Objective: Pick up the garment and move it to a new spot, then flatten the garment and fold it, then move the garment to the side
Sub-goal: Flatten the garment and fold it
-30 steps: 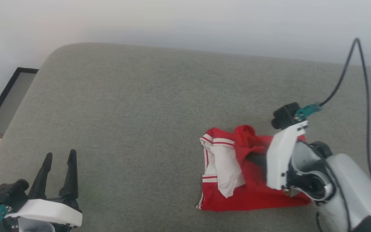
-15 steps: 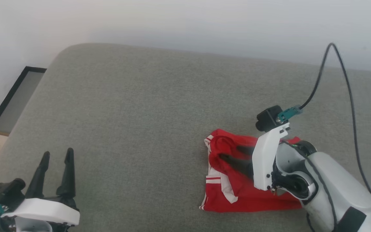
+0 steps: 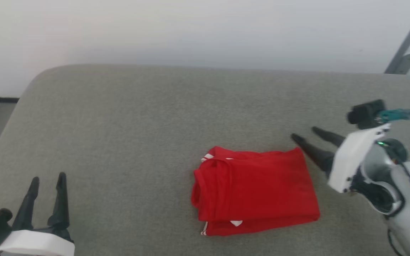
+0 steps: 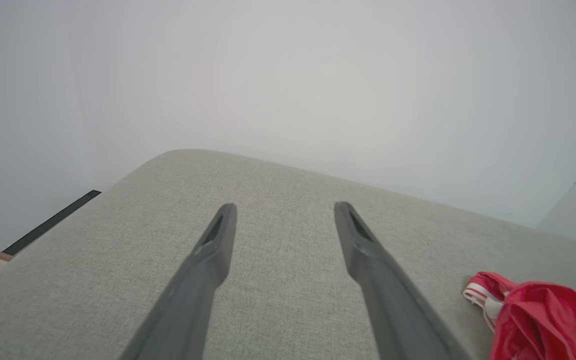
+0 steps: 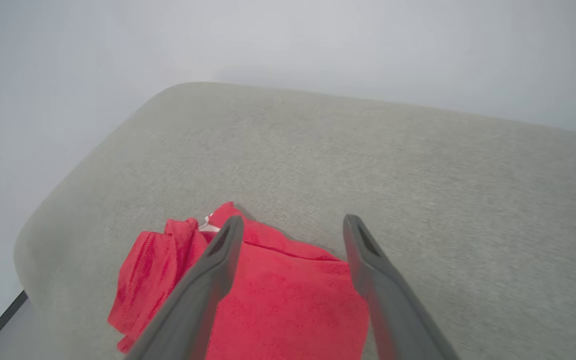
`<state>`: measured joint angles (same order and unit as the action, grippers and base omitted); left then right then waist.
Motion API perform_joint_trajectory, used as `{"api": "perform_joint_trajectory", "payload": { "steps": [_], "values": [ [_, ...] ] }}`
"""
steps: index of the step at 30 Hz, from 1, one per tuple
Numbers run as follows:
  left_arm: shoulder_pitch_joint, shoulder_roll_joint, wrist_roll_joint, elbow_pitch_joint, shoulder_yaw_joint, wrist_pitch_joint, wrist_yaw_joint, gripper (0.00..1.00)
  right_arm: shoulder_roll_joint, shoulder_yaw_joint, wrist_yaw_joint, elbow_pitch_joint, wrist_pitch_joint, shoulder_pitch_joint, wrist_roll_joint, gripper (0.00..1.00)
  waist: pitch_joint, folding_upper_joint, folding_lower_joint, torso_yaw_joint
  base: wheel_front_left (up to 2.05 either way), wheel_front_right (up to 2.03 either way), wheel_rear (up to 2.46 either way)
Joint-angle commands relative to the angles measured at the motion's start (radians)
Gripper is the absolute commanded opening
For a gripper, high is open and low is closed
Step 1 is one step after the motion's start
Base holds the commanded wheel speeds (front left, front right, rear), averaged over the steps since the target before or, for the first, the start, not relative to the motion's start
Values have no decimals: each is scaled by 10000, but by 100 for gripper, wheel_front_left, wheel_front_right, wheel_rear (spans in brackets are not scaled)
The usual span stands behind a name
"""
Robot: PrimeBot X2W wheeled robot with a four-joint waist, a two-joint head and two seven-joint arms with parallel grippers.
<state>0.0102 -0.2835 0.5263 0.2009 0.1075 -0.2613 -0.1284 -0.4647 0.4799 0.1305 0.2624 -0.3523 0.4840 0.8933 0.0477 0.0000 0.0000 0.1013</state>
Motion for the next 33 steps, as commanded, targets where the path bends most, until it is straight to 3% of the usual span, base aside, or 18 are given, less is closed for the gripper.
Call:
{"api": "perform_joint_trajectory", "payload": {
  "steps": [1, 10, 21, 33],
  "values": [
    [148, -53, -136, -22, 108, -40, -30, 100, -137, -191, 5, -77, 315, -189, -61, 100, -136, 0, 0, -248, 0, 0, 0],
    [525, -242, -153, -64, 251, -40, -31, 100, -802, -1114, 5, 31, 2591, -1182, -857, 100, -466, 0, 0, -979, 0, 0, 0],
    [764, -370, -98, -84, 334, -40, -31, 100, -795, -1846, 5, 1112, 5244, -2272, -2030, 100, -698, 0, 0, -1484, 0, 0, 0],
    [1114, -388, -97, -122, 513, -40, -31, 100, -461, -2743, 5, 1454, 6116, -3057, -2562, 100, -896, 0, 0, -1530, 0, 0, 0]
  ]
}}
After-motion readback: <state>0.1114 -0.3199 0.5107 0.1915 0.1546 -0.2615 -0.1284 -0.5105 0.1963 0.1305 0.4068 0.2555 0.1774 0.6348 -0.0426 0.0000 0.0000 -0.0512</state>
